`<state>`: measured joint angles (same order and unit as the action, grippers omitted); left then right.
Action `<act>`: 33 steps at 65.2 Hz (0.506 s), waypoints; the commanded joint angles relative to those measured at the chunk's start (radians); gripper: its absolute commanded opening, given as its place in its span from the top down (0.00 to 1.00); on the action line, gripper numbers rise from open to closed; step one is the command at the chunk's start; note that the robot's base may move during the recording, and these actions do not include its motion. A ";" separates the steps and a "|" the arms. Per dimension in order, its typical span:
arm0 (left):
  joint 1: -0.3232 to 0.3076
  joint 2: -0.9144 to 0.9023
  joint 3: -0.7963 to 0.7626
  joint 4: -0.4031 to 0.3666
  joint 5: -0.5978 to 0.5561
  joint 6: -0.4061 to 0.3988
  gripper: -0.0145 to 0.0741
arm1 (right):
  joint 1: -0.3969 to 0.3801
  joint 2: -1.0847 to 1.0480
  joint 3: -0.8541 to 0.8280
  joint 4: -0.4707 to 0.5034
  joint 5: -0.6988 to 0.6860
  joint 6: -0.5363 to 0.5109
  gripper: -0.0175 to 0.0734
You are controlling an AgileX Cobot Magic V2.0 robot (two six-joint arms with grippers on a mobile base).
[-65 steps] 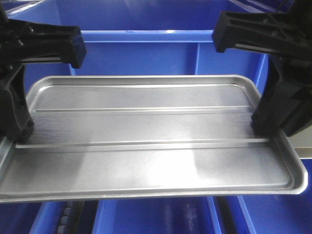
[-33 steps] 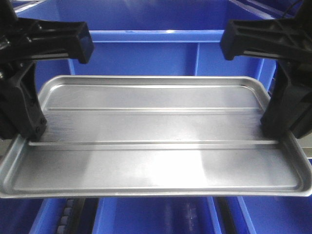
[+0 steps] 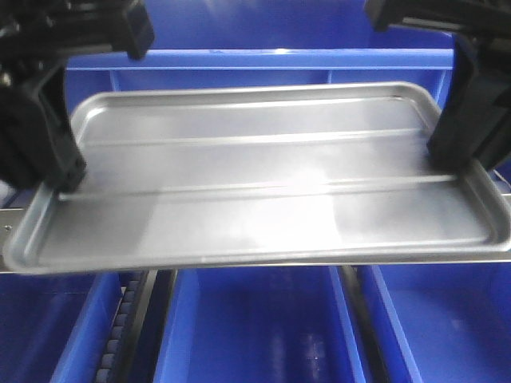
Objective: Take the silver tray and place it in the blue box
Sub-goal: 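Carry the tray with both grippers over the open blue bin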
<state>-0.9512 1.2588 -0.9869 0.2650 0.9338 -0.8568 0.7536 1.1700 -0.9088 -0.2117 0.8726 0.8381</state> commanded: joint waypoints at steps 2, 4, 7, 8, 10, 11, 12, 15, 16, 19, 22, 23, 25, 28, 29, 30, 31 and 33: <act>0.041 -0.030 -0.092 -0.104 -0.137 0.104 0.84 | -0.009 -0.024 -0.070 0.071 -0.140 -0.045 0.75; 0.053 -0.030 -0.105 -0.127 -0.140 0.134 0.84 | -0.012 -0.024 -0.081 0.072 -0.140 -0.055 0.75; 0.080 -0.030 -0.126 -0.157 -0.141 0.178 0.84 | -0.016 -0.024 -0.098 0.072 -0.140 -0.068 0.75; 0.086 -0.030 -0.133 -0.165 -0.141 0.199 0.84 | -0.018 -0.024 -0.103 0.072 -0.140 -0.074 0.75; 0.097 -0.030 -0.151 -0.178 -0.141 0.221 0.84 | -0.024 -0.024 -0.119 0.072 -0.141 -0.079 0.75; 0.099 -0.030 -0.155 -0.182 -0.141 0.226 0.84 | -0.027 -0.024 -0.125 0.073 -0.141 -0.079 0.75; 0.106 -0.030 -0.162 -0.185 -0.141 0.235 0.84 | -0.030 -0.024 -0.132 0.073 -0.141 -0.079 0.75; 0.117 -0.030 -0.186 -0.185 -0.141 0.252 0.84 | -0.040 -0.024 -0.153 0.075 -0.141 -0.082 0.75; 0.121 -0.030 -0.194 -0.185 -0.141 0.257 0.84 | -0.043 -0.023 -0.161 0.075 -0.141 -0.086 0.75; 0.129 -0.030 -0.214 -0.187 -0.139 0.267 0.84 | -0.053 -0.018 -0.185 0.083 -0.140 -0.104 0.75; 0.135 -0.030 -0.238 -0.189 -0.136 0.287 0.84 | -0.065 -0.011 -0.215 0.097 -0.136 -0.135 0.75; 0.135 -0.030 -0.246 -0.194 -0.134 0.292 0.84 | -0.068 -0.005 -0.225 0.101 -0.136 -0.144 0.75; 0.137 -0.025 -0.257 -0.197 -0.132 0.310 0.84 | -0.074 0.004 -0.245 0.113 -0.136 -0.162 0.75; 0.142 -0.018 -0.283 -0.212 -0.132 0.340 0.84 | -0.084 0.021 -0.275 0.132 -0.136 -0.191 0.75; 0.144 -0.015 -0.290 -0.214 -0.132 0.346 0.84 | -0.087 0.028 -0.285 0.139 -0.136 -0.201 0.75; 0.145 -0.009 -0.298 -0.216 -0.132 0.352 0.84 | -0.090 0.035 -0.296 0.147 -0.137 -0.210 0.75; 0.147 -0.004 -0.305 -0.218 -0.132 0.359 0.84 | -0.094 0.043 -0.308 0.154 -0.137 -0.219 0.75; 0.156 0.004 -0.324 -0.224 -0.132 0.370 0.84 | -0.101 0.058 -0.337 0.169 -0.137 -0.245 0.75</act>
<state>-0.7878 1.2628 -1.2269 0.1771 0.9700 -0.5343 0.6518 1.2070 -1.1408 -0.1954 0.9203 0.6784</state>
